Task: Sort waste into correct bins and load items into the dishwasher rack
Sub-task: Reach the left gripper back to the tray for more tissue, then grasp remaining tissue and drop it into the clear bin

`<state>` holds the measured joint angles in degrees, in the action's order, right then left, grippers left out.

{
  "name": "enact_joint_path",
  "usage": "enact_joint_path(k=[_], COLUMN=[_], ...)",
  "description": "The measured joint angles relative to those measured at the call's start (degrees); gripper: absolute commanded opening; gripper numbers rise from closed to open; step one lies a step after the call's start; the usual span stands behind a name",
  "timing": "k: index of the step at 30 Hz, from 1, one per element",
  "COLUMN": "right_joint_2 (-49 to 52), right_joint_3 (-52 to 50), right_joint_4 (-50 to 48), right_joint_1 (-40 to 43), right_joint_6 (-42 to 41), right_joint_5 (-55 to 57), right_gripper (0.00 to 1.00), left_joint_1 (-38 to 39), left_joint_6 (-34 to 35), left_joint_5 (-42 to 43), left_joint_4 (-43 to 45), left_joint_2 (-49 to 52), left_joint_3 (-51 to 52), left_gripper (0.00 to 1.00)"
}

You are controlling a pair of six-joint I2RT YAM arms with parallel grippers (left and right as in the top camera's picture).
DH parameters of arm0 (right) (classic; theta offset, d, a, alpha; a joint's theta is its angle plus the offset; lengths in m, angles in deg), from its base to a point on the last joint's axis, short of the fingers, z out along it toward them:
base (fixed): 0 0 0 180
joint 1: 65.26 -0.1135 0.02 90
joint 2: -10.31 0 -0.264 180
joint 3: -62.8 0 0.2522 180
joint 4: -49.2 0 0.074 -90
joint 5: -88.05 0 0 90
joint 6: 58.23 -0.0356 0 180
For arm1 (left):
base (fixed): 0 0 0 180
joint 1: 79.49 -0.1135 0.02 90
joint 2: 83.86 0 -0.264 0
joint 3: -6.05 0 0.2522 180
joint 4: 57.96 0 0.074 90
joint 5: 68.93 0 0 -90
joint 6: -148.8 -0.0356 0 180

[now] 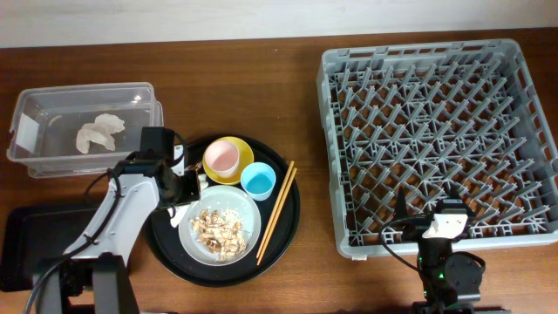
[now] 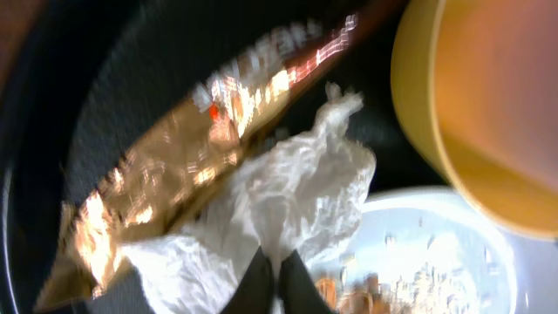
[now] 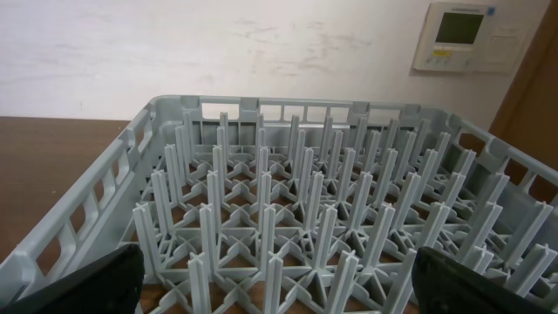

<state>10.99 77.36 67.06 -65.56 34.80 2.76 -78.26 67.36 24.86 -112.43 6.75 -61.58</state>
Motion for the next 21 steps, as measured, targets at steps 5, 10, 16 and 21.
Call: enact_joint_path(k=[5,10,16,21], right_joint_2=[0.00,0.00,0.00,-0.04], right_joint_3=[0.00,0.00,-0.02,0.00], right_joint_4=[0.00,0.00,0.00,-0.02], right_joint_1=[0.00,0.00,0.00,0.00], right_joint_6=[0.02,0.00,0.00,-0.02], right_joint_5=[-0.02,0.00,-0.02,0.00], right_gripper=[0.98,0.98,0.98,0.98], left_joint_1=[0.00,-0.09,-4.33,-10.64], left_joint_6=[0.48,2.97,9.42,13.84], left_joint_5=[0.94,1.36,-9.60,-15.69], left_joint_4=[-11.96,-12.96,5.22,21.70], left_joint_2=[-2.10,-12.87,-19.30,-13.07], left_joint_3=[-6.47,-14.01,-14.82,-15.04], left_gripper=[0.00,0.00,0.00,0.55])
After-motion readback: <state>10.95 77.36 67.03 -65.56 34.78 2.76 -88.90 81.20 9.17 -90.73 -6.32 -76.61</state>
